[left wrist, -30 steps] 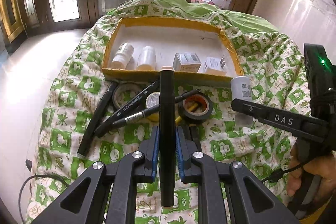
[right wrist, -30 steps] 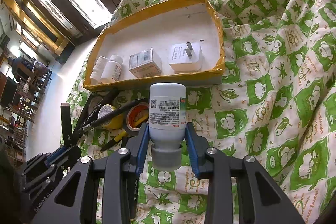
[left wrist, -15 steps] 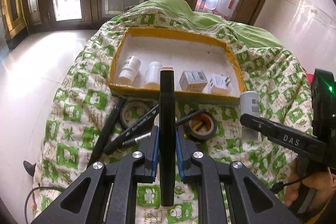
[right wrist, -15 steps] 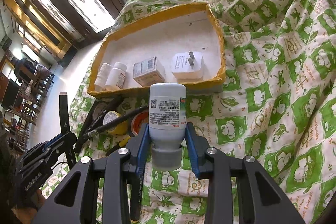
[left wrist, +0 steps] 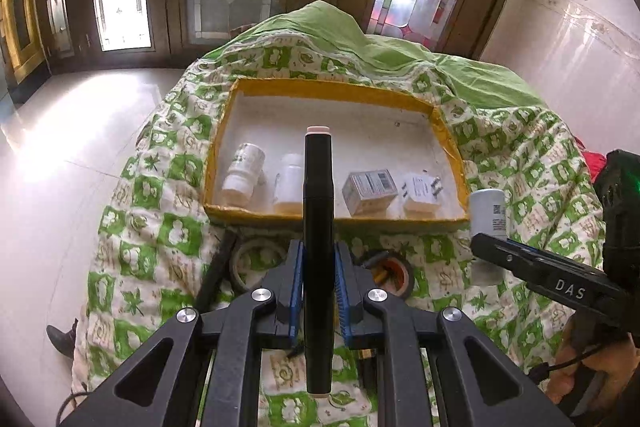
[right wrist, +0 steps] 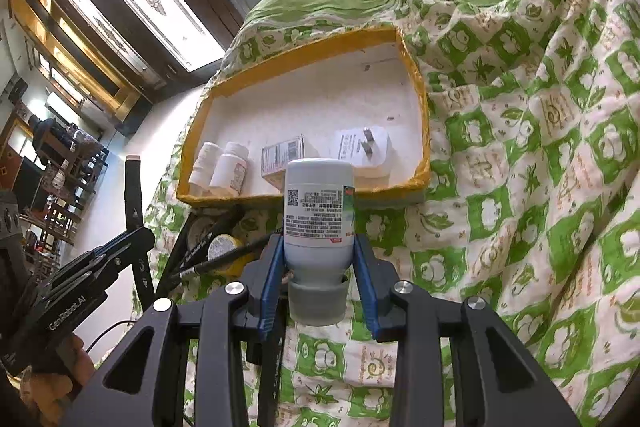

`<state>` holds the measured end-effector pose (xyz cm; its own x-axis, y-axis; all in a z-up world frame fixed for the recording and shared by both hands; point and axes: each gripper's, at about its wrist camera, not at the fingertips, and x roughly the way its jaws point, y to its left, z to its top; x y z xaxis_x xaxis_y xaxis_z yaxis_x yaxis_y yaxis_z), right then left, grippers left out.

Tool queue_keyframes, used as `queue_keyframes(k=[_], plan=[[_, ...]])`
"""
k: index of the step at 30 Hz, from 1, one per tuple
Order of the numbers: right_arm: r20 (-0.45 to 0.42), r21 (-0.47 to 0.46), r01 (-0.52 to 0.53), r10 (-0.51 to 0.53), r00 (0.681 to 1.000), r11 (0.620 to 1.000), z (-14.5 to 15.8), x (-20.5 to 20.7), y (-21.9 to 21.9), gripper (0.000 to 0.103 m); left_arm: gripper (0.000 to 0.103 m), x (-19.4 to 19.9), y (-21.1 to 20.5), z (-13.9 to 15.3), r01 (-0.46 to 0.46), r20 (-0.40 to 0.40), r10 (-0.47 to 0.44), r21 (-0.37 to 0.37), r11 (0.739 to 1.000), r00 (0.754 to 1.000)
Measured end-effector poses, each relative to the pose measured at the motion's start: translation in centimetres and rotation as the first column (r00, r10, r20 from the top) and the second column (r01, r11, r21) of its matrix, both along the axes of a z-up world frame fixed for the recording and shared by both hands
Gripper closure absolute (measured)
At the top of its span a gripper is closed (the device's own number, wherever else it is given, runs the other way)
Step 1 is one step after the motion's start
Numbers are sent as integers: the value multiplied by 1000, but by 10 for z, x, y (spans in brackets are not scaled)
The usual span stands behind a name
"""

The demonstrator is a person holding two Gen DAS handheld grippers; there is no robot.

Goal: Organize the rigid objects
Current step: 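Lift the bottle with the right tool while the left tool lifts the marker toward the tray, then lower the bottle into the tray with the right tool while the left tool releases the marker there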

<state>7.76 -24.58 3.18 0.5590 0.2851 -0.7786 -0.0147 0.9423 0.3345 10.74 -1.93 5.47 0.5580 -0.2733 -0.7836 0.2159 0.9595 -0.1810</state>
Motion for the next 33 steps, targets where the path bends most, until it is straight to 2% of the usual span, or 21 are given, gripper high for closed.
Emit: queue_keyframes(k=[14, 21, 33], plan=[[-5, -14, -12, 12, 1000, 1000, 4, 25, 4, 70, 89, 46, 14, 5, -20, -2, 20, -12, 1000, 1000], [0, -11, 8, -8, 1000, 1000, 13, 53, -1, 70, 89, 73, -14, -2, 19, -19, -20, -31, 999, 1000], [-37, -34, 43, -44, 998, 998, 8, 122, -20, 70, 89, 125, -48, -21, 48, -43, -49, -42, 998, 998]])
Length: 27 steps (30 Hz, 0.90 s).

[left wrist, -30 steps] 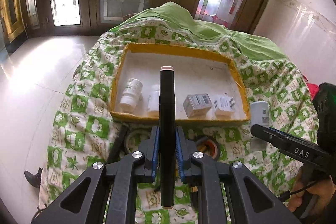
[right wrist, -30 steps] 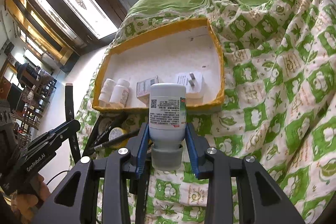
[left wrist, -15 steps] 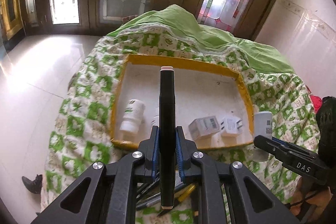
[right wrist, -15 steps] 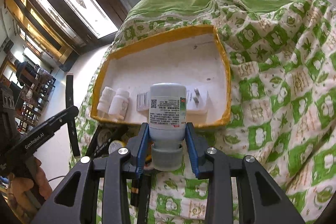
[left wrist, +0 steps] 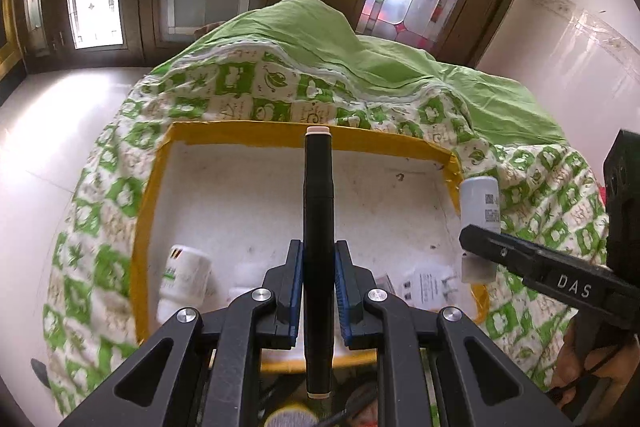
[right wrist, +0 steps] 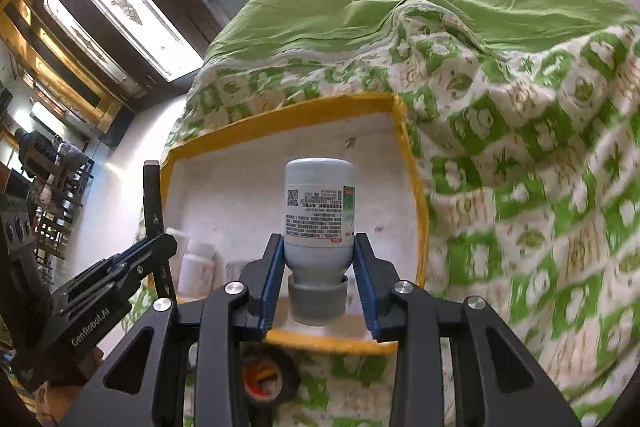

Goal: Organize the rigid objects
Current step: 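Lower the bottle into the tray with the right tool while the left tool releases the marker there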

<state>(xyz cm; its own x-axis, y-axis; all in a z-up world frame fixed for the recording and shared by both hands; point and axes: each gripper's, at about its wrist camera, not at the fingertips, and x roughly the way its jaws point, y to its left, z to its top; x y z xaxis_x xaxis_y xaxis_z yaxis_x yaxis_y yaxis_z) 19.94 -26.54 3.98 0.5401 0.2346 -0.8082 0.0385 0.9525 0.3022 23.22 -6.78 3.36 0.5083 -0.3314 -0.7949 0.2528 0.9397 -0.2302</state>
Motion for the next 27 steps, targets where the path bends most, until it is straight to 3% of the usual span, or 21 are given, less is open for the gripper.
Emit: queue_keyframes(k=[8, 17, 27], plan=[[-23, -114, -8, 6, 1000, 993, -12, 32, -5, 70, 89, 23, -7, -18, 0, -15, 1, 31, 1000, 1000], [-59, -249, -84, 72, 996, 965, -35, 37, 11, 70, 89, 29, -12, -39, 6, -54, -4, 27, 1000, 999], [-114, -262, -108, 81, 990, 959, -51, 37, 15, 70, 89, 24, -9, -51, -6, -84, 8, 22, 1000, 996]])
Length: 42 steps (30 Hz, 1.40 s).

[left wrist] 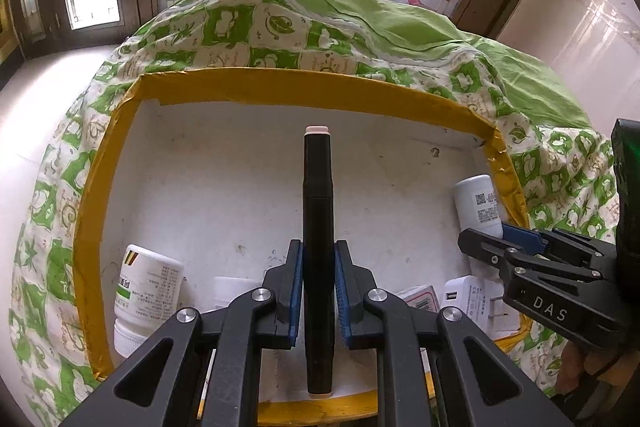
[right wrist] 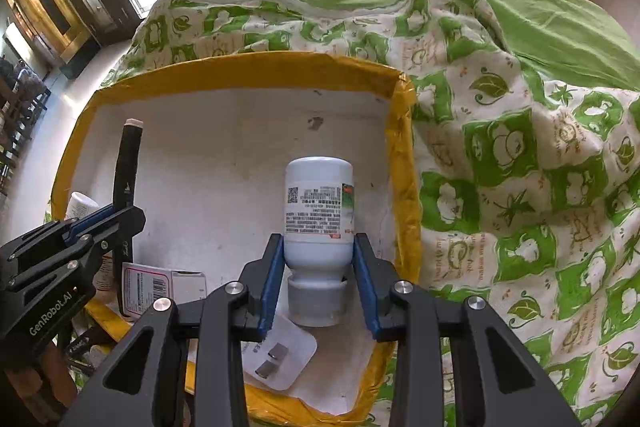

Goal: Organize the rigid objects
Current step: 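Lower the bottle into the tray with the right tool while the left tool releases the marker there, then withdraw both open tools from the tray toward the scattered items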

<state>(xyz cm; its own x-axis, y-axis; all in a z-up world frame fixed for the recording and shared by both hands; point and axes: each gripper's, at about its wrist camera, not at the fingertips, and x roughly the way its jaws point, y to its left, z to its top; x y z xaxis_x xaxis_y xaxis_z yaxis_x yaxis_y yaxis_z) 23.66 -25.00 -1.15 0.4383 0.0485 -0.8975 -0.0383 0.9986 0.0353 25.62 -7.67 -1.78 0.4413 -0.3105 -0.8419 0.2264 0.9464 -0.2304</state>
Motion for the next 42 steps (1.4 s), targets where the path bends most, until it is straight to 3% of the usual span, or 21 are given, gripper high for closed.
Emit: queue_keyframes(k=[8, 11, 14, 16, 19, 24, 30, 37, 42], plan=[[-1, 25, 8, -8, 1000, 1000, -3, 1, 2, 69, 89, 1, -3, -8, -8, -26, 8, 9, 1000, 1000], [7, 55, 26, -27, 1000, 998, 0, -1, -3, 63, 86, 0, -1, -8, -7, -44, 6, -17, 1000, 999], [32, 104, 36, -39, 999, 994, 9, -8, -6, 54, 67, -8, 5, 3, -15, -24, 14, -29, 999, 1000], [63, 136, 52, -61, 996, 989, 18, -18, -8, 48, 45, -17, 12, 14, -27, 6, 27, -41, 999, 1000], [106, 198, 75, -97, 990, 977, 33, -34, -15, 39, 37, -39, 26, 35, -42, 54, 45, -70, 997, 997], [143, 282, 111, -156, 977, 953, 46, -67, -26, 21, 32, -90, 58, 55, -60, 105, 68, -72, 996, 992], [103, 326, 129, -170, 980, 937, 36, -106, -21, 11, 27, -143, 86, 47, -115, 97, 119, -40, 993, 988], [84, 312, 45, -75, 994, 949, 24, -160, 12, 10, 26, -190, 105, 23, -200, 35, 206, -133, 971, 978], [50, 297, -5, -10, 999, 955, 11, -180, 28, 10, 26, -202, 95, 10, -201, 1, 202, -105, 974, 979]])
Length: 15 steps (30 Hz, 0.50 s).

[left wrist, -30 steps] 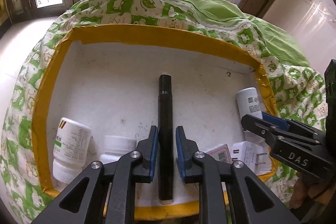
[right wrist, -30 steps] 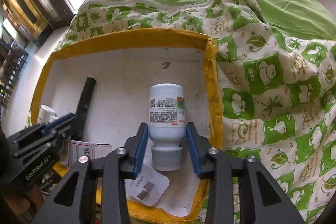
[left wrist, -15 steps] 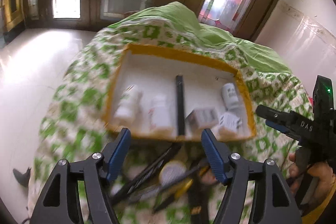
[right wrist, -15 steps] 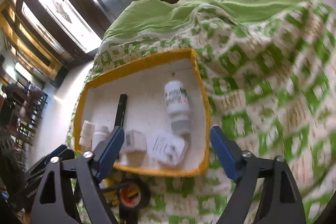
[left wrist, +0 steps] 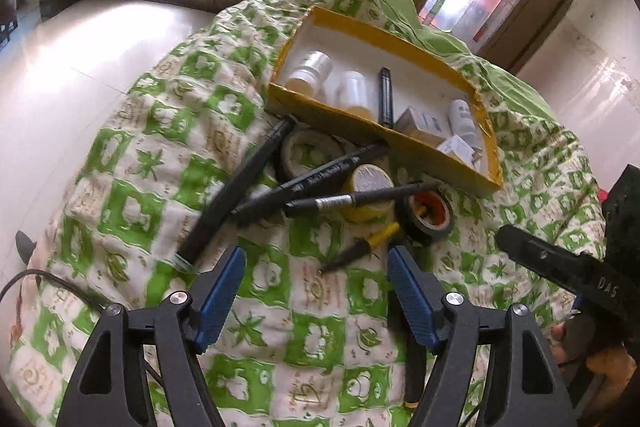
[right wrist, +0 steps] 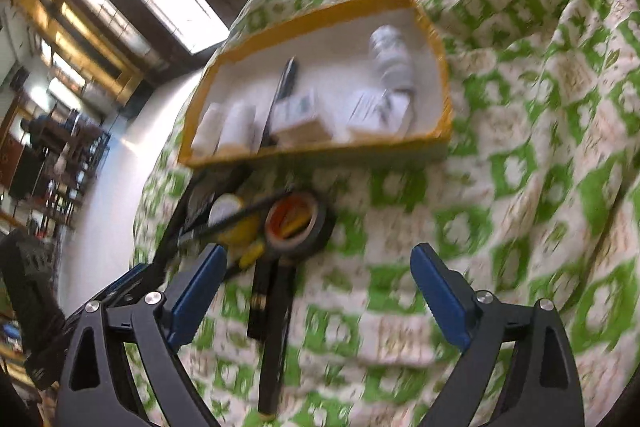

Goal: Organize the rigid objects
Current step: 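Withdraw both open tools from the tray toward the scattered items, then grasp the black cosmetic tube with the left tool while the right tool grasps the black tape roll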

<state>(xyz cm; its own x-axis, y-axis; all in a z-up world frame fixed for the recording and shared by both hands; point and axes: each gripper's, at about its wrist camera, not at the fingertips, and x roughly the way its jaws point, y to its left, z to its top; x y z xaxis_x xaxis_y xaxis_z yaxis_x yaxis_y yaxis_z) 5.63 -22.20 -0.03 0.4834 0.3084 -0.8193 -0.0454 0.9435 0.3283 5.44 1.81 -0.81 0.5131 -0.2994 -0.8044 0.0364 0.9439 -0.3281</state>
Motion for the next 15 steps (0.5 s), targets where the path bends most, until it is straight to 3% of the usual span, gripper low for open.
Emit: queue_keyframes(k=[3, 11, 14, 15], plan=[[-9, -5, 19, -19, 1000, 1000, -4, -4, -3, 10, 26, -3, -13, 1, 38, 10, -39, 31, 999, 999], [-23, -15, 74, -74, 997, 997, -8, -1, -17, 10, 30, 2, -60, -13, 202, -53, -198, 106, 974, 979], [-19, -17, 79, -79, 997, 997, -8, 1, -17, 10, 45, 6, -73, -23, 245, -94, -234, 117, 962, 968], [-17, -18, 79, -79, 997, 997, -8, 1, -18, 10, 55, 8, -76, -27, 255, -113, -242, 115, 960, 964]])
